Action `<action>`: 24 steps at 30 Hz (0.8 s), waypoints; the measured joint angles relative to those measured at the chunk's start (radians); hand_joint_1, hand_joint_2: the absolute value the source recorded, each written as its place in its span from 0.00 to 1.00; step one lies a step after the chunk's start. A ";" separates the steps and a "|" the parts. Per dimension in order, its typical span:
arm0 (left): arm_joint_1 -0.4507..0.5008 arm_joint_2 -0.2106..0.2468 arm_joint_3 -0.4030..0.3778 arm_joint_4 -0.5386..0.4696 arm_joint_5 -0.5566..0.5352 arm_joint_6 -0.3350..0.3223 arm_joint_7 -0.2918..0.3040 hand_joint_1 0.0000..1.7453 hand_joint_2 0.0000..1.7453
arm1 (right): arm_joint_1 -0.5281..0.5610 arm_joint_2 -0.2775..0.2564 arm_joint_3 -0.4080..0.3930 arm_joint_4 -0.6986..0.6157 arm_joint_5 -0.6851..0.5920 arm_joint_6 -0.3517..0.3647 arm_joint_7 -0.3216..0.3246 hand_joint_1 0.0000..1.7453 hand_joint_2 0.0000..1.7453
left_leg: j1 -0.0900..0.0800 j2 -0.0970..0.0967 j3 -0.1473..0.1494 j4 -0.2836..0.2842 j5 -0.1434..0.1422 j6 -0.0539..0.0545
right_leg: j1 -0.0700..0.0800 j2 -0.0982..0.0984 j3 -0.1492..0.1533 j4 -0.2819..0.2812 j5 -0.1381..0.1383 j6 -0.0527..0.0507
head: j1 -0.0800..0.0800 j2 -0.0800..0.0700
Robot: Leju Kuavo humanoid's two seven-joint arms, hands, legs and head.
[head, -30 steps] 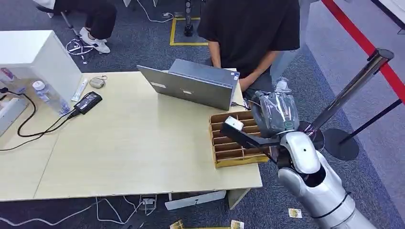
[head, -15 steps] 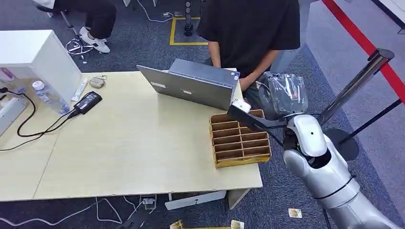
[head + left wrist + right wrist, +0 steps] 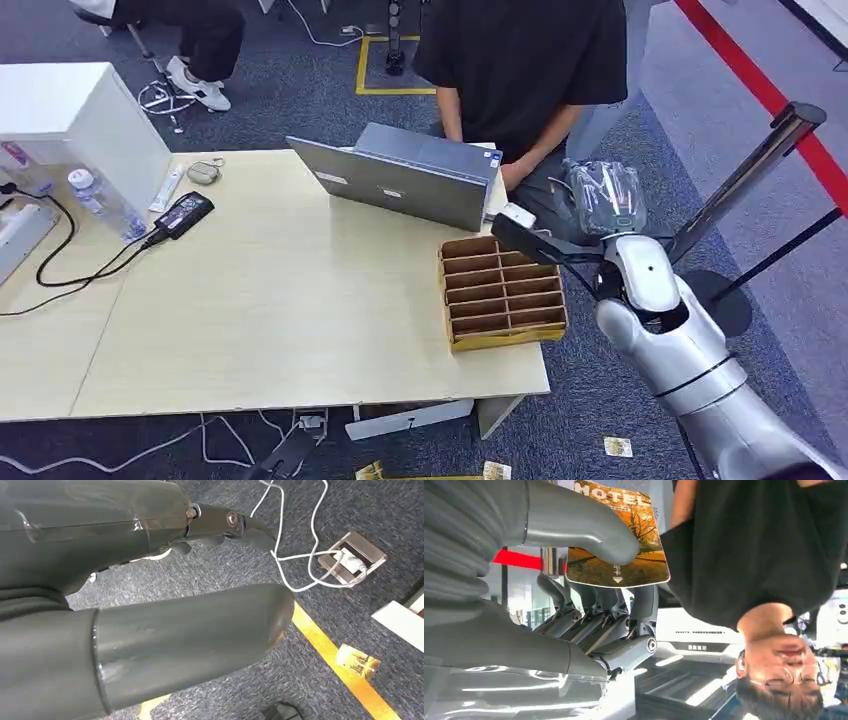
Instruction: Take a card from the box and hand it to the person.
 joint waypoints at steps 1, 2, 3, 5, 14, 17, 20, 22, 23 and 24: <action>-0.001 0.000 0.000 0.000 0.000 -0.001 0.000 0.00 0.00 | 0.000 0.001 0.002 0.009 -0.002 -0.003 0.000 0.85 1.00 | 0.000 0.000 0.000 0.000 0.000 0.000 | 0.000 0.000 0.000 0.000 0.000 0.000 | 0.000 0.000; -0.002 -0.001 0.000 0.000 -0.001 -0.002 0.000 0.00 0.00 | 0.000 0.002 0.004 0.020 -0.003 -0.006 0.000 0.85 1.00 | 0.000 0.000 0.000 0.000 0.000 0.000 | 0.000 0.000 0.000 0.000 0.000 0.000 | 0.000 0.000; -0.003 -0.002 0.000 0.000 -0.002 -0.002 0.001 0.00 0.00 | 0.000 0.004 0.005 0.030 -0.003 -0.007 -0.001 0.86 1.00 | 0.000 0.000 0.000 0.000 0.000 0.000 | 0.000 0.000 0.000 0.000 0.000 0.000 | 0.000 0.000; -0.003 -0.002 0.000 0.000 -0.003 -0.003 0.001 0.00 0.00 | 0.000 0.007 0.006 0.044 -0.003 -0.009 -0.002 0.86 1.00 | 0.000 0.000 0.000 0.000 0.000 0.000 | 0.000 0.000 0.000 0.000 0.000 0.000 | 0.000 0.000; -0.006 -0.003 0.000 0.000 -0.003 -0.003 0.002 0.00 0.00 | -0.002 0.015 0.018 0.078 -0.005 -0.017 -0.003 0.86 1.00 | 0.000 0.000 0.000 0.000 0.000 0.000 | 0.000 0.000 0.000 0.000 0.000 0.000 | 0.000 0.000; -0.007 -0.003 0.000 0.000 -0.004 -0.003 0.003 0.00 0.00 | -0.004 0.016 0.019 0.083 -0.005 -0.018 -0.003 0.86 1.00 | 0.000 0.000 0.000 0.000 0.000 0.000 | 0.000 0.000 0.000 0.000 0.000 0.000 | 0.000 0.000; -0.007 -0.004 0.000 0.000 -0.005 -0.003 0.003 0.00 0.00 | -0.005 0.016 0.019 0.088 -0.005 -0.018 -0.003 0.86 1.00 | 0.000 0.000 0.000 0.000 0.000 0.000 | 0.000 0.000 0.000 0.000 0.000 0.000 | 0.000 0.000; -0.007 -0.004 0.000 0.000 -0.005 -0.003 0.003 0.00 0.00 | -0.006 0.017 0.019 0.092 -0.005 -0.018 -0.003 0.86 1.00 | 0.000 0.000 0.000 0.000 0.000 0.000 | 0.000 0.000 0.000 0.000 0.000 0.000 | 0.000 0.000; -0.007 -0.004 0.000 0.000 -0.005 -0.003 0.003 0.00 0.00 | -0.007 0.017 0.019 0.094 -0.005 -0.018 -0.003 0.86 1.00 | 0.000 0.000 0.000 0.000 0.000 0.000 | 0.000 0.000 0.000 0.000 0.000 0.000 | 0.000 0.000; -0.007 -0.004 0.000 0.000 -0.005 -0.003 0.003 0.00 0.00 | -0.007 0.017 0.019 0.095 -0.005 -0.019 -0.003 0.87 1.00 | 0.000 0.000 0.000 0.000 0.000 0.000 | 0.000 0.000 0.000 0.000 0.000 0.000 | 0.000 0.000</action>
